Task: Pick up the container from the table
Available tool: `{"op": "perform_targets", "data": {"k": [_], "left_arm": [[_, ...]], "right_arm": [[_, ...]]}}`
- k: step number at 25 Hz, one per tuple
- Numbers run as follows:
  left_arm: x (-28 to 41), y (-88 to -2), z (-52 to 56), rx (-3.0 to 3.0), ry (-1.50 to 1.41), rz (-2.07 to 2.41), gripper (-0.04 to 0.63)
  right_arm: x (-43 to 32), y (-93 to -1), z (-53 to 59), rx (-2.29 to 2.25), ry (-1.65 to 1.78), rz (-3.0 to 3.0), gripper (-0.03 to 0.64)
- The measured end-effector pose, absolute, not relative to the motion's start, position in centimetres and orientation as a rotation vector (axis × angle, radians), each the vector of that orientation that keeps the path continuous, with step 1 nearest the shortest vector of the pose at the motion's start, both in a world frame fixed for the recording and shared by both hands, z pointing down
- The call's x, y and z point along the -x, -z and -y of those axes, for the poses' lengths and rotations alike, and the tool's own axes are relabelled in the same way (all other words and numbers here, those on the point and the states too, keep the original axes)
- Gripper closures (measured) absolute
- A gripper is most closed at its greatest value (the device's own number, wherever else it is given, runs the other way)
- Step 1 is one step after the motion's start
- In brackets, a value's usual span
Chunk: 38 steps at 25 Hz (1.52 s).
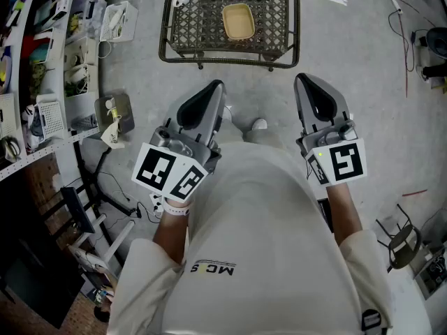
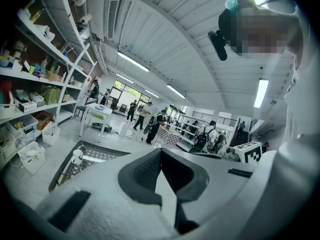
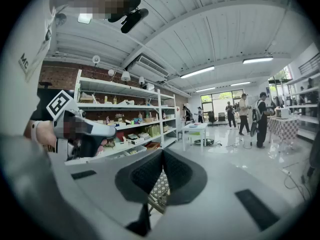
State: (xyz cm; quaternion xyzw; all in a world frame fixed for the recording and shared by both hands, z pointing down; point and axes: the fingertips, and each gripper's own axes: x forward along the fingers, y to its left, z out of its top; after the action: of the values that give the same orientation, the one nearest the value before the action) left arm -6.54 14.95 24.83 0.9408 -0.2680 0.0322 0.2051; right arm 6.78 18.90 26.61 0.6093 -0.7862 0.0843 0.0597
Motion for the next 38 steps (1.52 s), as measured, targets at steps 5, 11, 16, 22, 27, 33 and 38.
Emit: {"op": "perform_targets", "data": {"k": [5, 11, 16, 22, 27, 33, 38], "left_arm": [[5.9, -25.2, -16.7, -2.659, -0.120, 0.726, 0.577], [8.0, -25.9, -16.0, -2.640, -0.101, 0.734, 0.577], [10.6, -26.0, -14.6, -2.655, -0.073, 0.713, 0.577], [14.2, -27.7, -11.8, -2.614, -0.077, 0.711, 0.577], [15.0, -29.7, -9.5, -2.590, -0.116, 0.679, 0.577], [12.1, -30.3, -5.9, -2.580, -0.168, 0.672, 0.577], [8.6, -29.5, -2.4, -2.568, -0.162, 0.705, 0.577]], "right_arm": [[-6.4, -27.0, -19.9, -1.856, -0.267, 2.398, 0.598], [-5.7, -27.7, -19.4, -1.954, -0.325, 2.348, 0.597], [-4.4, -28.7, -17.5, -1.978, -0.376, 2.305, 0.597], [-3.3, -30.4, -13.8, -1.992, -0.453, 2.254, 0.595], [-2.7, -33.3, -10.5, -1.958, -0.514, 2.212, 0.589], [-3.7, -35.0, -6.1, -1.871, -0.595, 2.247, 0.526], [-5.5, -35.4, -2.3, -1.805, -0.612, 2.307, 0.526]]}}
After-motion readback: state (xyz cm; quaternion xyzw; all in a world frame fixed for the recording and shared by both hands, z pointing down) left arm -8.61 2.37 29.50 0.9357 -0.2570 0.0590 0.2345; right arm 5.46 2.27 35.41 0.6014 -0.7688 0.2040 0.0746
